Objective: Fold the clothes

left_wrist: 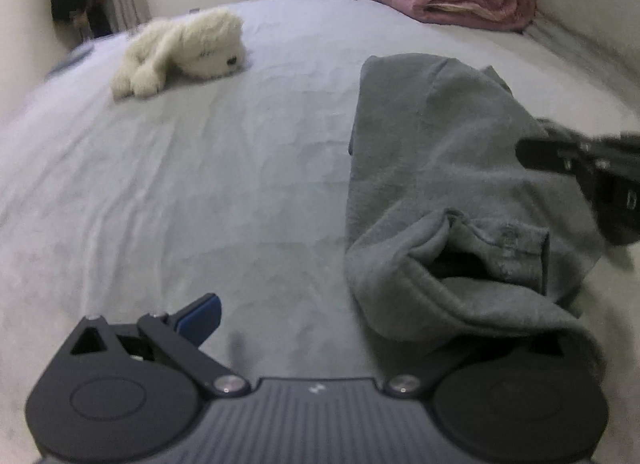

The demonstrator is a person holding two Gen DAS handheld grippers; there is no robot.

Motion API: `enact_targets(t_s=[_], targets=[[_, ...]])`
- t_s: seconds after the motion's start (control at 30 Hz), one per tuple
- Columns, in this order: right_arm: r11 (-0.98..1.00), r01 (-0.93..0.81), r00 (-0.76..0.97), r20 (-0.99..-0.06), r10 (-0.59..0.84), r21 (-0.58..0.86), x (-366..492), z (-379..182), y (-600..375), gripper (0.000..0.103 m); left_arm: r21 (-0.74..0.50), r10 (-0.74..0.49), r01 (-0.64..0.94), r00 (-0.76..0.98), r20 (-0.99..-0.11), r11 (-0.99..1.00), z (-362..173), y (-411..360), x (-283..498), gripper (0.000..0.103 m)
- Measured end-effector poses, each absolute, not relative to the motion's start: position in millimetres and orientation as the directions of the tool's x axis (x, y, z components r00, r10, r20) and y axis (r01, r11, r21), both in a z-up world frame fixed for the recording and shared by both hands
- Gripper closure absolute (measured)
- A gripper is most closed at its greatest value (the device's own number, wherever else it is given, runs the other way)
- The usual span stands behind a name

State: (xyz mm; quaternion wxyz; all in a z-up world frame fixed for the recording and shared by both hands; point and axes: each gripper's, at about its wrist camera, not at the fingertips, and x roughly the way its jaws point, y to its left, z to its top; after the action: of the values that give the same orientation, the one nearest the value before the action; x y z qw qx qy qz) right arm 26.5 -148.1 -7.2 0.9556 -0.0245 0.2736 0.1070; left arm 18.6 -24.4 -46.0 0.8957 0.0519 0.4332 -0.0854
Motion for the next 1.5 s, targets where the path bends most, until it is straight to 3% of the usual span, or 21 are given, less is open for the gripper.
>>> enact_targets(t_s=[0.1, 0.2, 0.23, 0.37, 0.4, 0.5, 0.7, 0.93, 1.2, 1.37, 1.5], targets=[[0.986, -0.169, 0.829, -0.542, 0.137, -0.009, 32, -8, -152, 0.083, -0.01, -0.12, 0.184, 0.593, -0.796, 0.983, -47, -23, 21, 0.0], [0.994, -0.099, 0.838, -0.543, 0.055, -0.052, 35, -8, -160, 0.052, -0.024, -0.122, 0.174, 0.58, -0.806, 0.984, -50, -23, 21, 0.0], [0.995, -0.078, 0.839, -0.543, 0.029, -0.068, 35, -8, -163, 0.049, -0.029, -0.125, 0.172, 0.577, -0.807, 0.985, -50, -23, 21, 0.0], [0.996, -0.089, 0.778, -0.626, 0.057, -0.02, 43, -22, -169, 0.049, -0.028, -0.12, 0.166, 0.579, -0.807, 0.986, -51, -21, 23, 0.0], [0.995, -0.097, 0.769, -0.636, 0.068, -0.011, 44, -25, -169, 0.054, -0.026, -0.118, 0.164, 0.579, -0.807, 0.986, -51, -20, 23, 0.0], [0.99, -0.137, 0.757, -0.643, 0.116, 0.017, 43, -26, -165, 0.094, -0.024, -0.112, 0.157, 0.579, -0.808, 0.987, -52, -15, 24, 0.0], [0.958, -0.277, 0.784, -0.559, 0.271, 0.075, 26, -13, -148, 0.096, -0.014, -0.096, 0.139, 0.599, -0.795, 0.99, -36, 8, 19, 0.0], [0.833, -0.544, 0.686, -0.518, 0.511, 0.1, -2, -13, -99, 0.098, -0.012, 0.005, -0.021, 0.672, -0.74, 1.0, -13, 62, 23, 0.0], [0.559, -0.824, 0.424, -0.548, 0.721, 0.098, -41, -23, -56, 0.097, -0.17, -0.137, 0.015, 0.661, -0.738, 0.985, -12, 65, 23, 0.0], [0.472, -0.881, 0.377, -0.563, 0.736, 0.026, -52, -13, -67, 0.096, -0.124, -0.138, 0.068, 0.652, -0.746, 0.99, -18, 51, 24, 0.0], [0.62, -0.785, 0.529, -0.533, 0.66, -0.011, -33, 6, -119, 0.089, -0.127, -0.159, 0.096, 0.615, -0.772, 0.987, -28, 44, 27, 0.0]])
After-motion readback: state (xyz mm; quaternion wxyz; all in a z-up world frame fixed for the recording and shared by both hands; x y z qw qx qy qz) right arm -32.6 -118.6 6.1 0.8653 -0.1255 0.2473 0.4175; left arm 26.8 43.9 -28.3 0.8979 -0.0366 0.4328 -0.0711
